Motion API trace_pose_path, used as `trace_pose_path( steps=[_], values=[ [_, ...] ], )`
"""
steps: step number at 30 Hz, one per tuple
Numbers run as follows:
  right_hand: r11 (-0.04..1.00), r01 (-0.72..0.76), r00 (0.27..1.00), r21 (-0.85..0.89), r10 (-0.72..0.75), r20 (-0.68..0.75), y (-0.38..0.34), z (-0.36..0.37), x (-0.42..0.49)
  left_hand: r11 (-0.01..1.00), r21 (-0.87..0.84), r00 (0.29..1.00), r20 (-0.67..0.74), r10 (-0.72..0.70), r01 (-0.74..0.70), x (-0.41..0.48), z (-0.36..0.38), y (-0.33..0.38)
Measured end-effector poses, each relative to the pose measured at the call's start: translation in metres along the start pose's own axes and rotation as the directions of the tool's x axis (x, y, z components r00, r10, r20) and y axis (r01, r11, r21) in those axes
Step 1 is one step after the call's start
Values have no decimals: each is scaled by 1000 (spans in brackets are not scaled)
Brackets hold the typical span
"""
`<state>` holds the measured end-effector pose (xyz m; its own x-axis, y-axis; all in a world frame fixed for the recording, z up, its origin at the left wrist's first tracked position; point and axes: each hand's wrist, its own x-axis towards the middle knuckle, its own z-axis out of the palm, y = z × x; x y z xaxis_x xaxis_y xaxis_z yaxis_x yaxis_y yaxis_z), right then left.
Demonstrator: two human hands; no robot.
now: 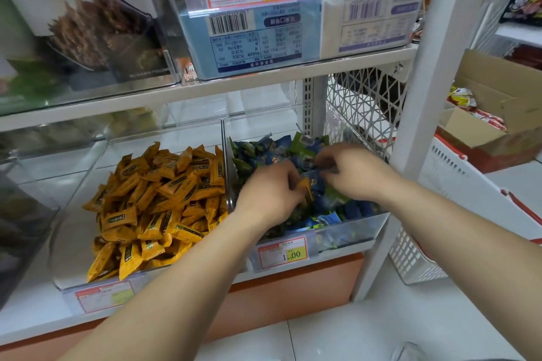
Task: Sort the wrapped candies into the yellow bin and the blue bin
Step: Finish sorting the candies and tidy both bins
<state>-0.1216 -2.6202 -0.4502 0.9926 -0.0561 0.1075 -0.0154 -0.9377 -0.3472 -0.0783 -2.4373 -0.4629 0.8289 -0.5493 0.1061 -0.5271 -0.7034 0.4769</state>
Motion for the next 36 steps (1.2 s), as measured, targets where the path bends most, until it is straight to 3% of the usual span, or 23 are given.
trace_pose_path(
  steps=[3, 6, 11, 14, 18, 21, 24, 30, 36],
  values=[
    [975, 8, 988, 223, 27, -154, 1, -6, 0, 984, -162, 989, -137, 46, -68, -13, -37, -4],
    [958, 51, 990, 281, -11, -141, -8, -7, -1, 981, -180, 957, -291, 13, -68, -28, -73, -20],
    [945, 58, 998, 320, -58, -10, -26, 13, 2, 994, 40, 924, -374, -76, 98, -43, -105, -68],
    [958, 49, 982, 282, -98, 163, -31, 27, 8, 970, 131, 917, -371, -145, 206, -50, -110, -93],
    [994, 32, 934, 105, -67, 350, -29, 40, 16, 970, 240, 937, -346, 43, 44, -55, -101, -81],
    [998, 53, 923, 17, -56, 382, -27, 42, 19, 958, 272, 974, -170, 147, -97, -56, -82, -64],
    [996, 86, 915, -11, -74, 396, -24, 43, 22, 941, 299, 979, -80, 190, -158, -54, -66, -66],
    [965, 143, 904, -219, -38, 426, -25, 51, 28, 952, 255, 975, -101, 198, -167, -50, -57, -76],
    [973, 181, 890, -142, -101, 445, -26, 56, 25, 955, 234, 969, -120, 215, -182, -51, -55, -77]
  ],
)
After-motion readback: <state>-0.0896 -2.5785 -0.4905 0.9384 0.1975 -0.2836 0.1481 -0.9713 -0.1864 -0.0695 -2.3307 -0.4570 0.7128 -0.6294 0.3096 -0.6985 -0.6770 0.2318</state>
